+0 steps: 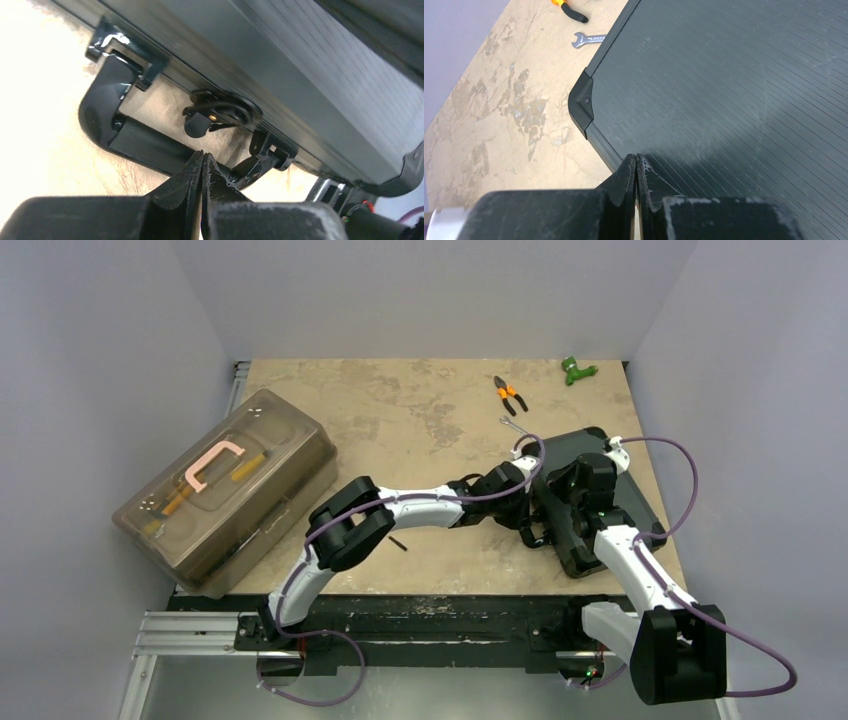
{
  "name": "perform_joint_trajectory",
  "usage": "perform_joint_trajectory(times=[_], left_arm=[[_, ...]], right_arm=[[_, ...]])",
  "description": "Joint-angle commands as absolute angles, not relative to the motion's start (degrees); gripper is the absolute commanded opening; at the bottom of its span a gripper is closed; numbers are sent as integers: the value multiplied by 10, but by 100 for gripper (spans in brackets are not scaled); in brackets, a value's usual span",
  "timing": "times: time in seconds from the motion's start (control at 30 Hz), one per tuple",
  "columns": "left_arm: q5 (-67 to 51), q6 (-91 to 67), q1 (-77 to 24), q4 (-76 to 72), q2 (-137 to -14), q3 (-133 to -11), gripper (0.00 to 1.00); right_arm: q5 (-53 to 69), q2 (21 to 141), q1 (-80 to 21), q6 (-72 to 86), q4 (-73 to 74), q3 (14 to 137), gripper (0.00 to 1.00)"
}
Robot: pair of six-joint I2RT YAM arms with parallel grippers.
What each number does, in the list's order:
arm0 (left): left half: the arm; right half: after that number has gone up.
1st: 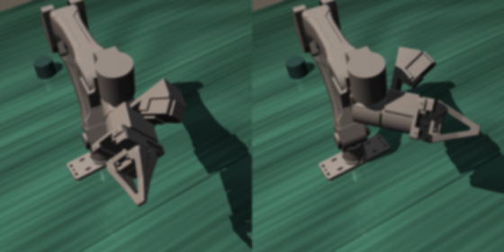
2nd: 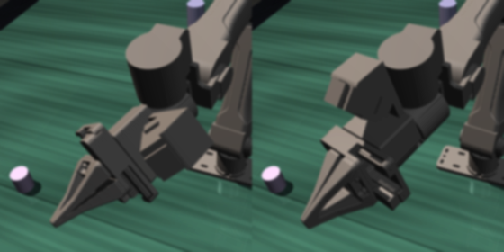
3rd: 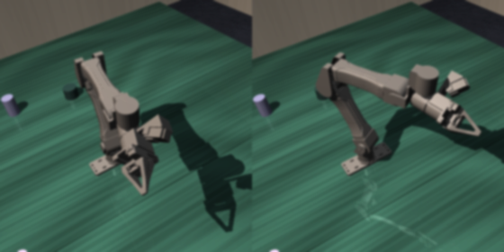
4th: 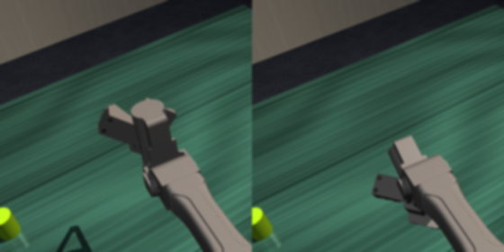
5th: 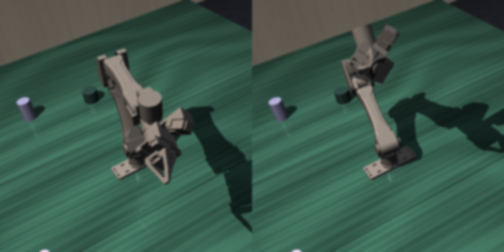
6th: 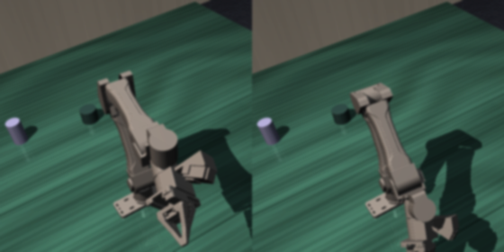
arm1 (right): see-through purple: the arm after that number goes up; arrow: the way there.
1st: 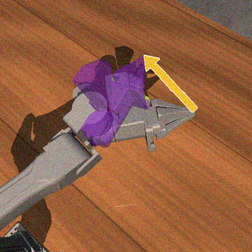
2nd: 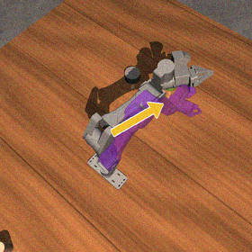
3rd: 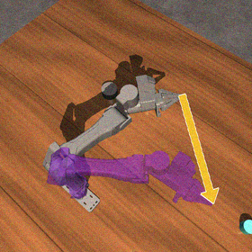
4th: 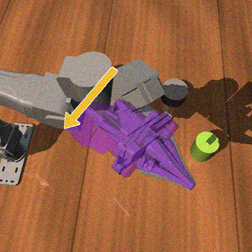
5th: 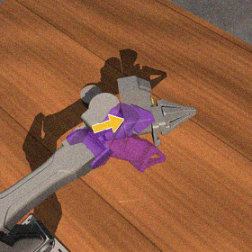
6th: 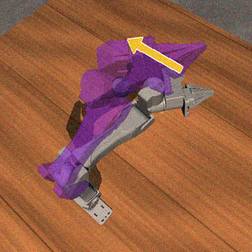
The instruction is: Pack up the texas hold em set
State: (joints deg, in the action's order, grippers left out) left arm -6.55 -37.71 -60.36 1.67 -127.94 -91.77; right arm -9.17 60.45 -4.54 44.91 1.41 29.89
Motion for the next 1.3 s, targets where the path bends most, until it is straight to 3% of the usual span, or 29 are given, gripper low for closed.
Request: perform_joint_trajectory(times=[0.0,0.43,0.73,0.97,1.27], left_arm=[[-32,-253,-610,-93,-1246,-877,0],[-19,-245,-611,-90,-1275,-893,0],[-52,-357,-611,-125,-1302,-884,0],[-32,-399,-601,-136,-1288,-850,0],[-93,-416,-574,-152,-1229,-806,0]], right_arm=[[-67,646,-50,426,165,263,0],[-67,653,-50,426,169,266,0],[-81,639,-50,431,181,269,0],[-98,617,-50,436,208,280,0],[-122,592,-50,418,261,312,0]])
